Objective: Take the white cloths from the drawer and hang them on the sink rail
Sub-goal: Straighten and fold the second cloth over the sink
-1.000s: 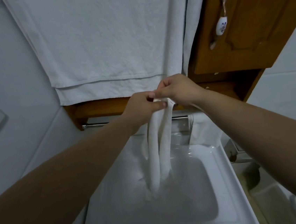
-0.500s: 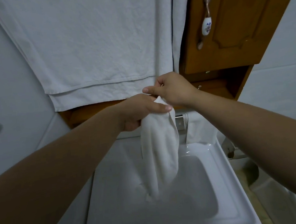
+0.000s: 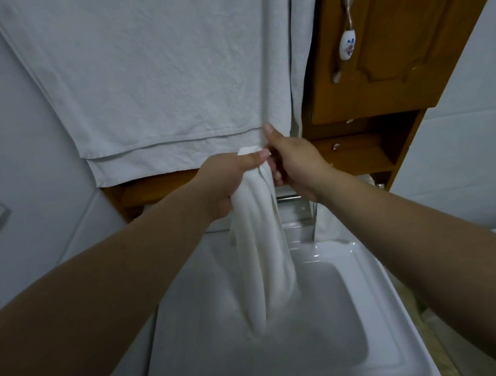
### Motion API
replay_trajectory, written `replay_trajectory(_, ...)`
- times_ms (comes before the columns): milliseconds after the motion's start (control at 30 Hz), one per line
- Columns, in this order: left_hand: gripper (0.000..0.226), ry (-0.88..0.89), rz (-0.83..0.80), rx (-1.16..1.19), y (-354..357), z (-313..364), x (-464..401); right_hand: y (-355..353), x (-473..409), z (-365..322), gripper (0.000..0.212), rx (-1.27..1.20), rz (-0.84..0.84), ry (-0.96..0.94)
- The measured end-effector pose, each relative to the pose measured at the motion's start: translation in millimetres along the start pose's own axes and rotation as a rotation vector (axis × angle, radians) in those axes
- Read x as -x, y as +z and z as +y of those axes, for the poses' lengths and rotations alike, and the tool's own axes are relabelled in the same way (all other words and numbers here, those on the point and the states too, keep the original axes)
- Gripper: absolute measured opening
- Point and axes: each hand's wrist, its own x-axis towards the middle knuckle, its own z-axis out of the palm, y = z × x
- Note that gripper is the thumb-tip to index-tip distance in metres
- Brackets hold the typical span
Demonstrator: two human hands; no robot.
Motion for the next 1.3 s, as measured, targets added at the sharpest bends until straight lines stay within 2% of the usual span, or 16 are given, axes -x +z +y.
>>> replay_trajectory(133, 0.038, 0.01, 0.177, -0.059, -15, 1, -6, -4, 6, 18, 0.025, -0.098, -0.112, -0.075)
replay_trajectory(233, 0.035, 0.052, 0.147, -0.142, -12, -2, -5, -4, 8, 20, 0.015, -0.14, -0.081, -0.068)
replay_trajectory(367, 0.031, 0.123, 0.124, -0.197, -1, -5, -4, -3, 6, 12, 0.015, -0.167, -0.079, -0.052)
replay_trajectory(433, 0.032, 0.105, 0.143, -0.198, -3, -1, -2, -8, 5, 8, 0.016, -0.086, -0.051, -0.078)
replay_trajectory(567, 0.054, 0.054, 0.168, -0.317, -12, 9, -4, -18, 3, 0, 0.02, 0.186, -0.039, -0.186)
replay_trajectory(700, 0.034, 0.126, 0.124, -0.419, -4, 17, -5, -12, 7, -2, 0.011, 0.359, -0.115, -0.222)
replay_trajectory(800, 0.029, 0.143, 0.112, -0.546, -4, 18, -6, -14, 9, -9, 0.011, 0.294, -0.137, -0.198)
replay_trajectory(867, 0.03, 0.075, 0.055, -0.599, -4, 15, -4, -19, 10, -16, 0.01, 0.199, -0.14, -0.173)
replay_trajectory(967, 0.024, 0.026, -0.009, -0.467, 0, 9, -5, -21, 10, -27, 0.011, 0.228, -0.165, -0.19)
replay_trajectory(1067, 0.027, 0.079, 0.069, -0.327, 5, 5, -12, -19, 7, -31, 0.011, 0.305, -0.15, -0.225)
replay_trajectory(1167, 0.027, 0.12, 0.109, -0.4, 7, 4, -16, -17, 5, -29, 0.014, 0.342, -0.137, -0.221)
replay_trajectory(1300, 0.021, 0.083, 0.028, -0.275, 7, 7, -14, -12, 5, -20, 0.021, 0.127, -0.105, -0.132)
